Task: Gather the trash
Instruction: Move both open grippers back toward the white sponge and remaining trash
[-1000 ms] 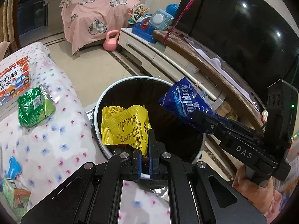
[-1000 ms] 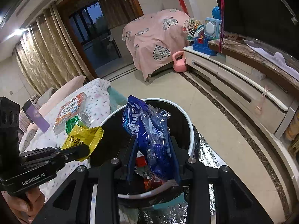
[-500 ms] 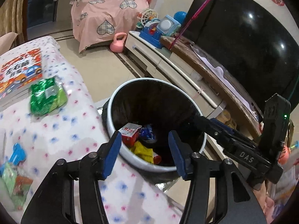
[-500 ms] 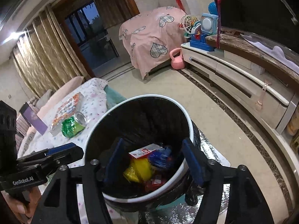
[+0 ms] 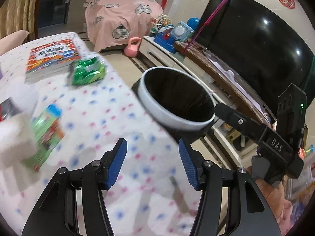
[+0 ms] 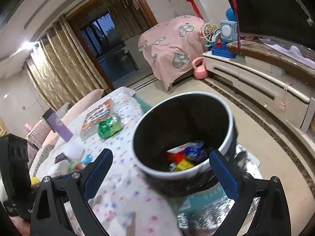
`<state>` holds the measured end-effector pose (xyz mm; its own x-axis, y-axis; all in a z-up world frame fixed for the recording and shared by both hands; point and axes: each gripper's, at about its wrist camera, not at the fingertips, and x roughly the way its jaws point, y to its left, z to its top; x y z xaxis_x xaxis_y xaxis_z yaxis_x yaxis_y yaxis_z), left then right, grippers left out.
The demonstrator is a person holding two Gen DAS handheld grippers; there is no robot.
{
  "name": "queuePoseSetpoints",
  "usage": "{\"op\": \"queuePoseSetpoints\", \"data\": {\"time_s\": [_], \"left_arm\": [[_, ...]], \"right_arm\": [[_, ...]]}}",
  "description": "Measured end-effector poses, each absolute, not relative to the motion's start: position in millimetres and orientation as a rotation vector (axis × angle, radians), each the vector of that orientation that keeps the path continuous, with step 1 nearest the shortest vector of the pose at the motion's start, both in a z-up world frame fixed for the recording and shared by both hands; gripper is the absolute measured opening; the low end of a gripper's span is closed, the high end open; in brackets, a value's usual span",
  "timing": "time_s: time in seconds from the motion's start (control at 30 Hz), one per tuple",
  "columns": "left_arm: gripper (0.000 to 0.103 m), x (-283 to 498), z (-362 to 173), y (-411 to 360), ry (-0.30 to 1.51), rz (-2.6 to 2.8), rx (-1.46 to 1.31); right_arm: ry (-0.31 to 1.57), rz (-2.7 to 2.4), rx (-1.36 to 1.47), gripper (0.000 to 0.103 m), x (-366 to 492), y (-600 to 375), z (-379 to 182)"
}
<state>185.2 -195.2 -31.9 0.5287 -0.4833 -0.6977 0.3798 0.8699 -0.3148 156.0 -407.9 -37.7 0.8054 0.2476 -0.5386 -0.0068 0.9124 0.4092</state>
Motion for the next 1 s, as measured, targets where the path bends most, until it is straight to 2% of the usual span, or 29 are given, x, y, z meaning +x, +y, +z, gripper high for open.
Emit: {"op": "queuePoseSetpoints", "data": {"time_s": [0.5,1.0], "left_arm": [[0.055,140.5,-51.3,-91.3,0.883,-0.385,-0.243],[0.055,145.7,-56.1,-17.2,0.872,-0.313,-0.444]], "right_arm": [[0.692,0.248,0.386,0.1,138.3,-335.4,-55.4],[0.748,0.309,0.339,0.1,142.4,-285.8,-69.7]]}}
